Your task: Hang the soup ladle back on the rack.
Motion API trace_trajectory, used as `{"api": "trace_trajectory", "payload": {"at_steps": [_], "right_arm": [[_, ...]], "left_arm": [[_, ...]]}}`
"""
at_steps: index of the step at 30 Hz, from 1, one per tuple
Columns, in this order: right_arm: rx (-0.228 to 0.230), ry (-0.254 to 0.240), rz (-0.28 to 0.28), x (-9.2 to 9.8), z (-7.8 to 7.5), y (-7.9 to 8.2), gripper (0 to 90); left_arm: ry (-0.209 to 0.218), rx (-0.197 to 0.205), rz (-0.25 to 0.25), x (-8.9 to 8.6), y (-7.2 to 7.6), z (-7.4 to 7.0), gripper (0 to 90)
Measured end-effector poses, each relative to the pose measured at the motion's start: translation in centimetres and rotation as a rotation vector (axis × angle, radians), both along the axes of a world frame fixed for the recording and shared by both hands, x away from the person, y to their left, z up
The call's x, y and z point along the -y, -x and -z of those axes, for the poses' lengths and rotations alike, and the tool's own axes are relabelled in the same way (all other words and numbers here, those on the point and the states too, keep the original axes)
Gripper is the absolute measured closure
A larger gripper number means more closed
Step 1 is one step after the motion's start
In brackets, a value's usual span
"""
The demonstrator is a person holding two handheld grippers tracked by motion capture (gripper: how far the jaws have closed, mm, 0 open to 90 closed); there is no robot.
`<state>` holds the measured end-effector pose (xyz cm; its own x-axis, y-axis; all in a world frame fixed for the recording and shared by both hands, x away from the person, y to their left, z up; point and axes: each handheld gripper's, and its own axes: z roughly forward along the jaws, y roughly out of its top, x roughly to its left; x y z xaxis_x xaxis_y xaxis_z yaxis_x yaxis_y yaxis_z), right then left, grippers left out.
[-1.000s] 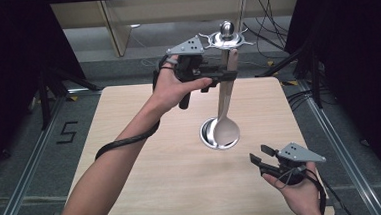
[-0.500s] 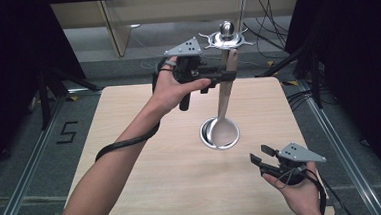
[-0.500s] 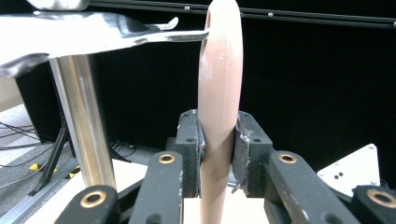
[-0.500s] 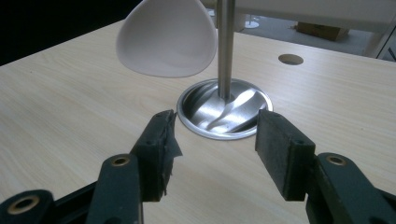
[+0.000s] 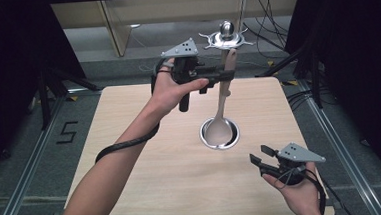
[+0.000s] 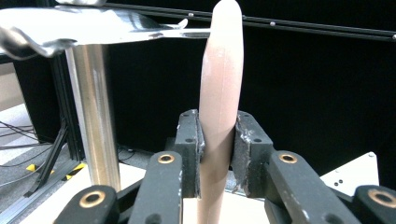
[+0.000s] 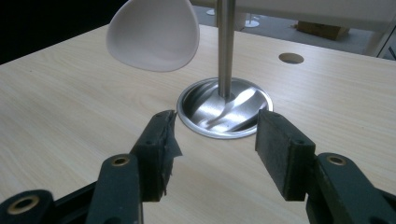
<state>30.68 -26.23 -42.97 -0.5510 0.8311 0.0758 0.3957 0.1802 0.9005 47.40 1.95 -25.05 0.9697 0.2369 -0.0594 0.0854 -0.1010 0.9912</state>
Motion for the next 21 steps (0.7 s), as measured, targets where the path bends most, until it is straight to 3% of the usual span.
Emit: {"api": "trace_trajectory", "payload": {"at_steps": [3,5,10,15,17,18,20,21], "right_arm": [[-0.002,0.003,0.002,0.0,-0.03,0.03,47.9],[0.001,-0.003,0.001,-0.02,0.01,-0.01,47.9],[0.014,0.013,0.0,0.05,0.05,-0.01,47.9],[-0.004,0.007,0.005,0.01,-0.02,0.09,47.9],[-0.003,0.007,0.004,0.0,0.0,0.08,47.9],[-0.004,0.006,0.004,-0.01,0.01,0.08,47.9],[-0.004,0.009,0.004,-0.02,0.01,0.07,47.9],[-0.011,0.001,-0.003,-0.07,0.04,0.05,47.9]], "left_arm": [[0.005,-0.016,-0.007,0.04,0.11,0.05,72.6],[0.001,0.005,-0.008,0.03,-0.04,0.04,72.5],[0.009,-0.002,-0.021,0.09,-0.05,0.09,71.7],[0.002,-0.003,-0.05,0.07,-0.04,0.18,70.9],[0.004,-0.01,-0.058,0.09,0.06,0.25,70.5],[0.015,-0.05,-0.07,0.16,0.4,0.32,70.4],[0.015,-0.049,-0.078,0.17,0.48,0.31,70.0],[0.003,-0.01,-0.081,0.07,0.27,0.24,69.3]]}}
